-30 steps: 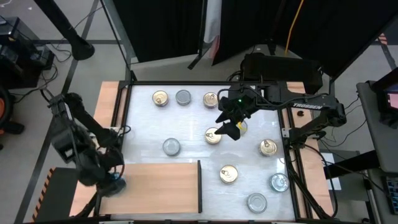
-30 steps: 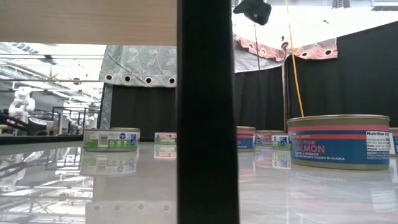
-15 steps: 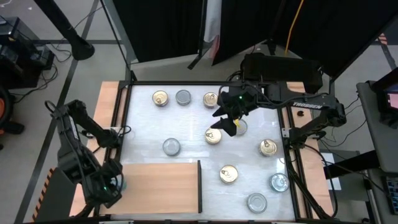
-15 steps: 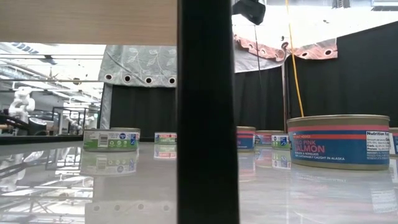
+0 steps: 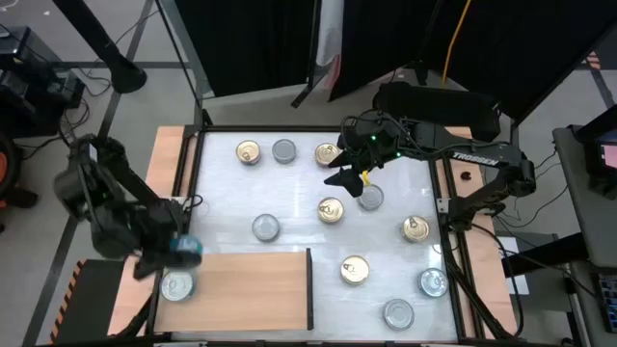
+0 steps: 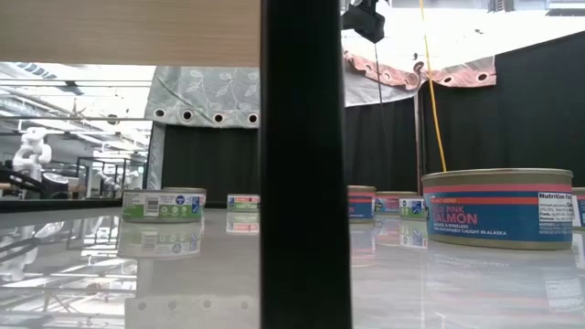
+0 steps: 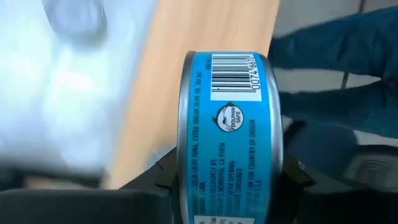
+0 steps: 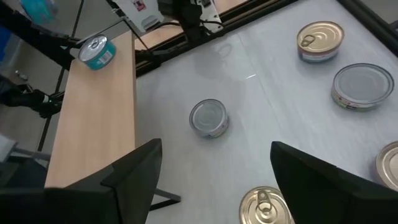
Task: Stack canned seafood by type on shelf
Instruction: Stack the top yellow blue tuna can on top of the yellow blue tuna can on the shelf
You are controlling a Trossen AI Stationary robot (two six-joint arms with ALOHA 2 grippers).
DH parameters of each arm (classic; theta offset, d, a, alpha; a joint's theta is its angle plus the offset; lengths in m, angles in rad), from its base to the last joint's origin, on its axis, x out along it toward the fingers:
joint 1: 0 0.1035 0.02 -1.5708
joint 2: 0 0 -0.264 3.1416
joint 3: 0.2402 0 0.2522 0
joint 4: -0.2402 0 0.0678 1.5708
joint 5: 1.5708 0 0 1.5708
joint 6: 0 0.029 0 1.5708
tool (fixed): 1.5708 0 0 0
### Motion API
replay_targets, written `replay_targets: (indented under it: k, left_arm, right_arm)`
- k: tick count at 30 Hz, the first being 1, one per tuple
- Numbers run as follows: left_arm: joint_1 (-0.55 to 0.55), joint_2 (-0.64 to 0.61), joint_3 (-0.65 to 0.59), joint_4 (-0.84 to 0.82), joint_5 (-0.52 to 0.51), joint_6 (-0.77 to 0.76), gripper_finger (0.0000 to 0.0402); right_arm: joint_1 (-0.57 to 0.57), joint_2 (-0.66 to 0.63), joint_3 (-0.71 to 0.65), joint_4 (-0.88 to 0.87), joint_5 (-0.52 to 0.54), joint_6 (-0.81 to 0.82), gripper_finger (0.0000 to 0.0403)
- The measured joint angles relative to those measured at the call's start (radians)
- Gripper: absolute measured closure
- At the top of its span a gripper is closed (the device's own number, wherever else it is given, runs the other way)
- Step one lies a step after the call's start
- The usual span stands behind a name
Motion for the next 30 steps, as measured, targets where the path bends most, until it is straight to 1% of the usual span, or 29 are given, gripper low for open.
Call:
replay_targets:
  k: [2,4,6,9,11,13,14,15,17,19,20,22,24,25,26,28,30]
  left_arm:
    - [0.039,-0.033,0.004,0.011,-0.095,0.140,0.0254]
    - [0.085,-0.067,0.011,0.045,-0.207,0.341,0.0253]
    - [0.140,-0.094,0.023,0.101,-0.354,0.551,0.0253]
    - [0.223,-0.115,0.038,0.229,-0.595,0.932,0.0253]
    - [0.273,-0.114,0.050,0.334,-0.721,1.214,0.0252]
    - [0.308,-0.097,0.060,0.441,-0.799,1.474,0.0252]
    - [0.316,-0.085,0.066,0.467,-0.813,1.578,0.0252]
    - [0.317,-0.068,0.073,0.470,-0.830,1.649,0.0252]
    - [0.305,-0.023,0.089,0.450,-0.897,1.726,0.0252]
    - [0.275,0.025,0.102,0.358,-0.935,1.770,0.0252]
    - [0.257,0.055,0.104,0.302,-0.975,1.782,0.0251]
    - [0.226,0.107,0.105,0.212,-1.076,1.782,0.0251]
    - [0.197,0.145,0.105,0.143,-1.218,1.772,0.0251]
    - [0.182,0.158,0.108,0.134,-1.289,1.761,0.0251]
    - [0.165,0.168,0.109,0.142,-1.335,1.745,0.0251]
    - [0.128,0.190,0.109,0.169,-1.364,1.713,0.0251]
    - [0.095,0.214,0.108,0.166,-1.367,1.648,0.0251]
  right_arm:
    - [-0.001,0.000,0.000,0.000,0.000,0.000,0.0112]
    - [-0.001,0.000,0.000,0.000,0.000,0.000,0.0112]
    - [-0.001,0.000,0.000,-0.001,0.000,0.012,0.0112]
    - [-0.001,0.000,0.000,-0.001,0.000,0.042,0.0112]
    - [-0.001,0.000,0.000,-0.002,0.000,0.055,0.0112]
    - [-0.001,0.000,0.000,-0.003,0.000,0.064,0.0112]
    - [-0.001,0.000,0.000,-0.003,0.000,0.070,0.0112]
    - [-0.001,0.000,0.000,-0.003,0.001,0.074,0.0112]
    - [-0.002,0.000,0.000,-0.005,0.002,0.076,0.0112]
    - [-0.004,0.000,0.000,-0.011,0.002,0.076,0.0112]
    - [-0.007,0.000,0.000,-0.014,0.002,0.076,0.0112]
    - [-0.013,0.000,0.000,-0.022,0.003,0.076,0.0112]
    - [-0.019,0.000,0.000,-0.025,0.006,0.076,0.0112]
    - [-0.023,0.000,0.000,-0.026,0.008,0.076,0.0112]
    - [-0.028,0.000,0.000,-0.028,0.008,0.076,0.0112]
    - [-0.038,0.000,0.000,-0.027,0.009,0.075,0.0112]
    - [-0.049,0.000,0.000,-0.027,0.007,0.074,0.0112]
